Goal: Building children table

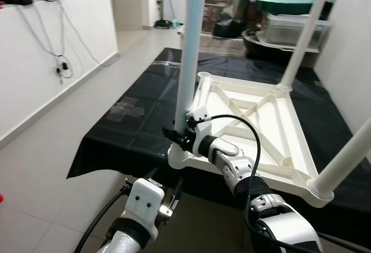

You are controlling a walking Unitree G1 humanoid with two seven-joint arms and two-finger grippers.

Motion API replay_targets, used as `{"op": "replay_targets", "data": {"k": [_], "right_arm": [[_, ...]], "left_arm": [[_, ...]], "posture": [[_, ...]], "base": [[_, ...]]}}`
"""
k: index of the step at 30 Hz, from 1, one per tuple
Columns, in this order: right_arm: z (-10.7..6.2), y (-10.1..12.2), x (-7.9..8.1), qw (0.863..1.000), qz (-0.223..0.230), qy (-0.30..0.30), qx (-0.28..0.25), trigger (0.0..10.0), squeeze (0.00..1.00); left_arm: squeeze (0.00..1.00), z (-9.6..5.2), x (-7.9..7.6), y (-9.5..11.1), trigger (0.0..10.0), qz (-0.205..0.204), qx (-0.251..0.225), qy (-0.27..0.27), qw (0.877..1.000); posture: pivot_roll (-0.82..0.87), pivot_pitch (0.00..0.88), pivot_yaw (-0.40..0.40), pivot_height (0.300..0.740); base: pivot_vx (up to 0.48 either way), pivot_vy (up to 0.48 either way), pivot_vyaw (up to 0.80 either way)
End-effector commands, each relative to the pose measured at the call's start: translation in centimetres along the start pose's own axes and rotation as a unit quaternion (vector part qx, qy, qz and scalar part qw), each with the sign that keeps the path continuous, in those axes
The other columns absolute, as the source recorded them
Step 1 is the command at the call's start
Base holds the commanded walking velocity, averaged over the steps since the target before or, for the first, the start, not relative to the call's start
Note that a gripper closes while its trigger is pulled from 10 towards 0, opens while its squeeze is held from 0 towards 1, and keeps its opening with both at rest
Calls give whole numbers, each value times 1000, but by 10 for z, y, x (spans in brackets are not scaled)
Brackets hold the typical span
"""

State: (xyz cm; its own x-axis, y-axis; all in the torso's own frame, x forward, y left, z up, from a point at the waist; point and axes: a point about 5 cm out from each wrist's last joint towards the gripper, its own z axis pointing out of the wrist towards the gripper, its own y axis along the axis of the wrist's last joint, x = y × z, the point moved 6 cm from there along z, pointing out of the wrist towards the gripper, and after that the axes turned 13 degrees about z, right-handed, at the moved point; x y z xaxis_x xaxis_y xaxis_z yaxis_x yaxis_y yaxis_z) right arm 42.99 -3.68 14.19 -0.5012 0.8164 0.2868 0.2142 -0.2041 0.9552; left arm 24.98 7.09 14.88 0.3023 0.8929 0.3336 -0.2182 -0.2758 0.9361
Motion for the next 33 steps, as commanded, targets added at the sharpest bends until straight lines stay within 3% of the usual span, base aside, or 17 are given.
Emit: {"op": "replay_targets", "data": {"k": [1, 2, 4, 5, 6, 8, 12, 13, 14, 15, 16, 17, 18, 30, 31, 32, 33], "right_arm": [[-13, 5, -47, 989, 28, -141, -26, 0, 0], [-30, 8, -75, 961, 28, -270, -58, 0, 0], [-30, 8, -75, 961, 28, -270, -58, 0, 0], [-48, 8, -89, 930, 37, -355, -85, 0, 0], [-58, 6, -89, 911, 51, -397, -101, 0, 0], [-60, 3, -81, 905, 64, -407, -109, 0, 0], [-56, 2, -71, 909, 74, -395, -110, 0, 0], [-46, 0, -58, 919, 83, -369, -107, 4941, 0], [-46, 0, -58, 919, 83, -369, -107, 4941, 0], [-37, 1, -45, 934, 83, -329, -109, 10000, 353], [-37, 1, -45, 934, 83, -329, -109, 10000, 353], [-30, 2, -34, 945, 83, -296, -114, 10000, 1000], [-24, 2, -27, 954, 84, -261, -119, 10000, 0], [-22, 3, -23, 957, 83, -250, -124, 10000, 0], [-14, -2, -14, 988, 72, -113, -73, 10000, 0], [-14, -2, -14, 988, 72, -113, -73, 10000, 0], [-15, -7, -2, 997, 70, 20, -20, 10000, 0]], "left_arm": [[0, -1, -1, 0, 10000, 1, -1, 0, 1000], [0, -1, 0, 0, 10000, 1, 0, 0, 1000], [0, -1, 0, 0, 10000, 1, 0, 0, 1000], [0, 0, 0, 0, 10000, 2, 0, -1, 1000], [0, 0, -1, 0, 10000, 2, 0, -1, 1000], [0, 0, 0, 0, 10000, 3, 0, -1, 1000], [0, 0, 0, 0, 10000, 3, 0, -1, 1000], [0, 0, -1, 0, 10000, 3, 0, -1, 1000], [0, 0, -1, 0, 10000, 3, 0, -1, 1000], [0, 0, -1, 0, 10000, 3, 0, -1, 1000], [0, 0, -1, 0, 10000, 3, 0, -1, 1000], [0, 0, -1, -1, 10000, 3, 1, -1, 1000], [0, 0, -1, -1, 10000, 2, 1, -1, 1000], [0, 0, -1, -1, 10000, 2, 1, -1, 1000], [0, 0, -1, -1, 10000, 2, 2, -1, 1000], [0, 0, -1, -1, 10000, 2, 2, -1, 1000], [0, 0, -1, -2, 10000, 3, 2, -2, 1000]], "posture": [[140, 0, -90, 740], [138, 0, -88, 740], [138, 0, -88, 740], [140, 0, -89, 740], [142, 0, -85, 740], [142, 0, -88, 740], [139, 0, -88, 740], [140, 0, -88, 740], [140, 0, -88, 740], [139, 1, -88, 740], [139, 1, -88, 740], [138, 1, -89, 740], [139, 1, -91, 740], [139, 1, -91, 740], [138, 0, -82, 740], [138, 0, -82, 740], [139, 0, -78, 740]], "base": [[0, 0, 0], [0, 0, 0], [0, 0, 0], [0, 0, 0], [0, 0, 0], [0, 0, 0], [0, 0, 0], [0, 0, 0], [0, 0, 0], [0, 0, 0], [0, 0, 0], [0, 0, 0], [0, 0, 0], [0, 0, 0], [0, 0, 0], [0, 0, 0], [0, 0, 0]]}}
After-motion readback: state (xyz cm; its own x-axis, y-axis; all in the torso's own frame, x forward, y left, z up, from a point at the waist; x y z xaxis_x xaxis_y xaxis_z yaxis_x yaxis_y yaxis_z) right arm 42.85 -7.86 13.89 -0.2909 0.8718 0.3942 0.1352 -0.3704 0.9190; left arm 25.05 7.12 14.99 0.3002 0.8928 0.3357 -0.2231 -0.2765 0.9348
